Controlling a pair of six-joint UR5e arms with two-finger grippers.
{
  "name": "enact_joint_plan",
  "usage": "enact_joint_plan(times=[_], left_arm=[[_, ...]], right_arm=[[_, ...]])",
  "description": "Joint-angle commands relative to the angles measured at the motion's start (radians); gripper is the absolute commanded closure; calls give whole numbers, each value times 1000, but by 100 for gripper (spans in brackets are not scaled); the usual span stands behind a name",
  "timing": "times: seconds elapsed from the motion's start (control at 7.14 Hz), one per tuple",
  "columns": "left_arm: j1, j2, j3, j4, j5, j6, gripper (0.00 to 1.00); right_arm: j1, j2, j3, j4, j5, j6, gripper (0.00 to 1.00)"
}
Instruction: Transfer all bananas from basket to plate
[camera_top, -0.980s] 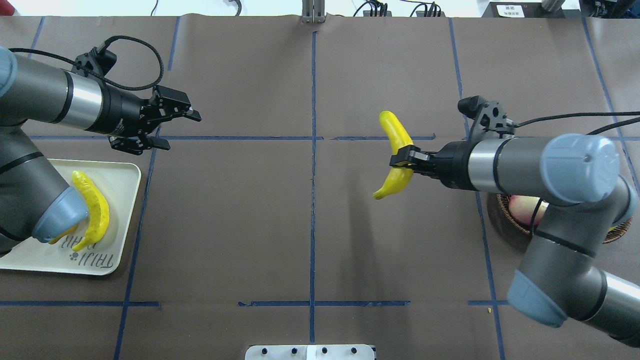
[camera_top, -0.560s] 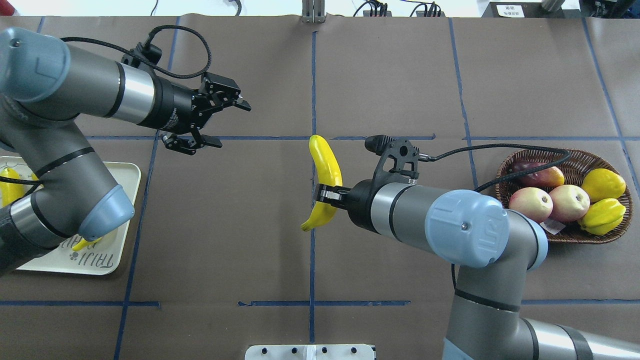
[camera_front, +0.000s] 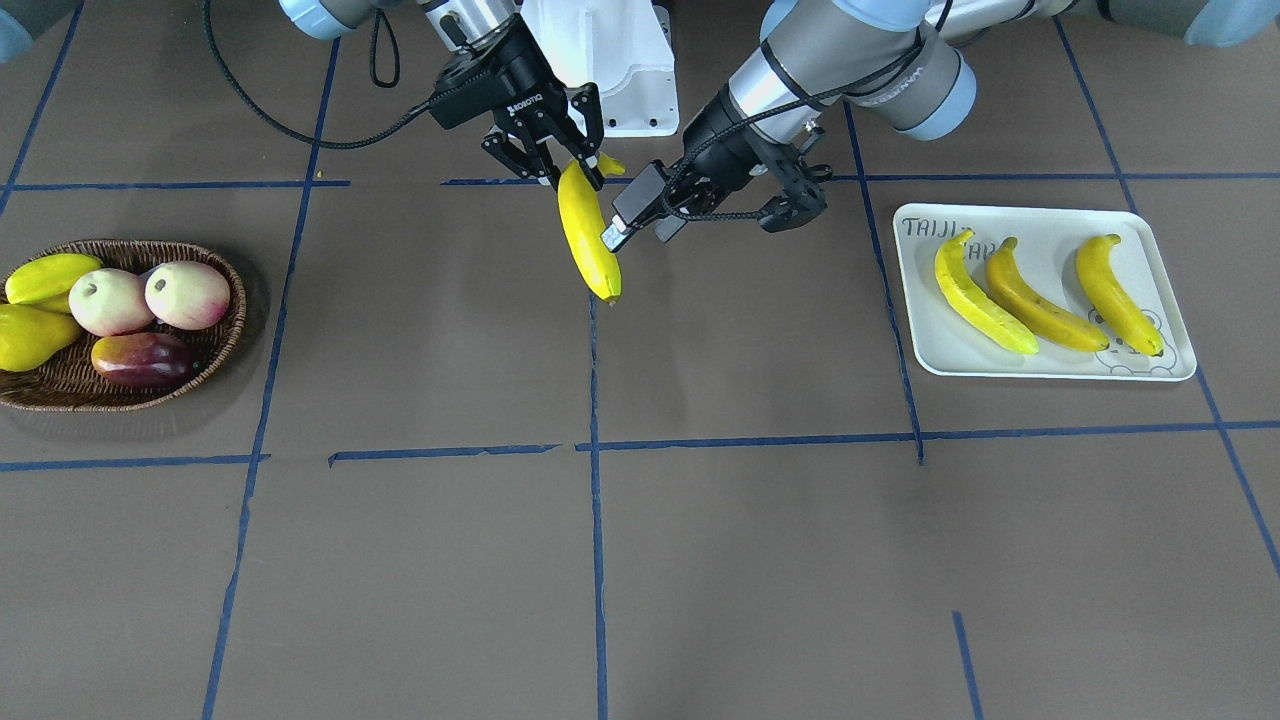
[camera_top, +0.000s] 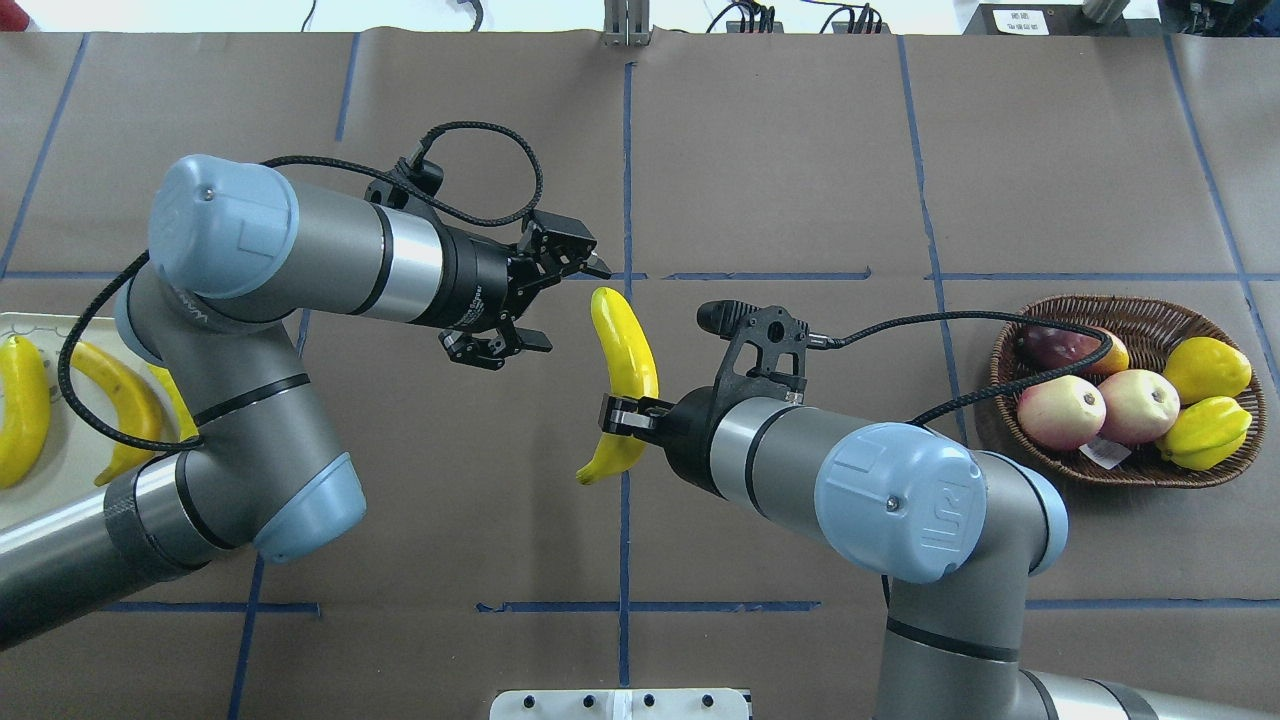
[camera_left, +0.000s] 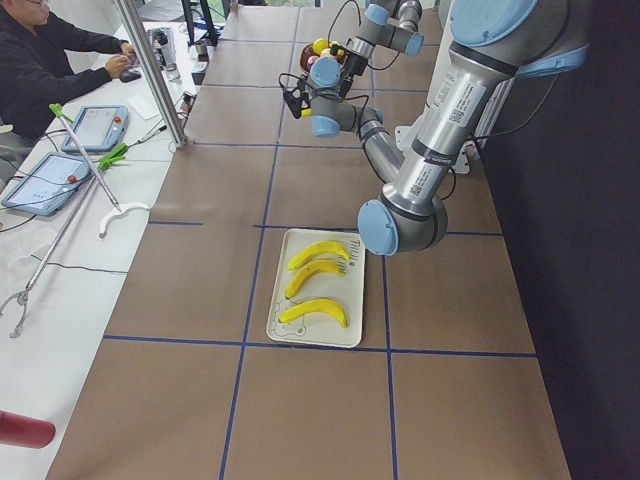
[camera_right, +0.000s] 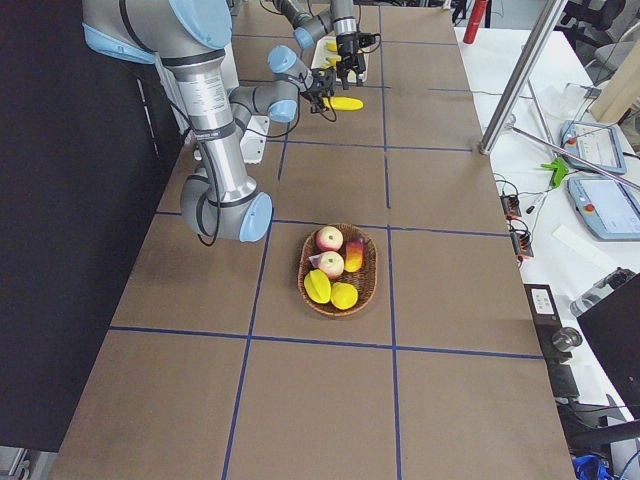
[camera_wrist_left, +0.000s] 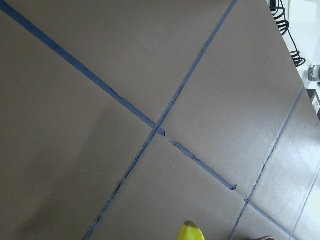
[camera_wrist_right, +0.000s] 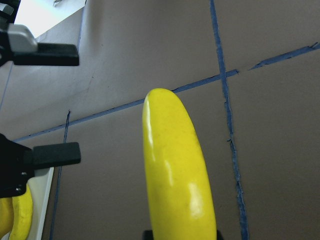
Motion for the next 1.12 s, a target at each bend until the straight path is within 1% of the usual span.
enact_joint_plan(times=[0.0,0.28,0.42,0.56,0.7,0.84,0.98], left_arm=[[23,-4,13,-3,3,-2,3],[60,-12,15,2,38,-11,3],[67,-23,15,3,40,-14,4],[69,-23,21,3,40,-16,9],[69,-20,23,-6,38,-10,73],[58,-21,21,-8,37,-1,99],[28,-21,21,-3,23,-1,100]], right_arm=[[-1,13,1,0,0,1,98],[-1,14,9,0,0,1,97],[-2,13,9,0,0,1,97],[-8,13,9,0,-2,1,97],[-11,13,10,0,-2,0,97],[-11,13,10,0,-2,0,95],[-11,13,19,0,-2,3,57]])
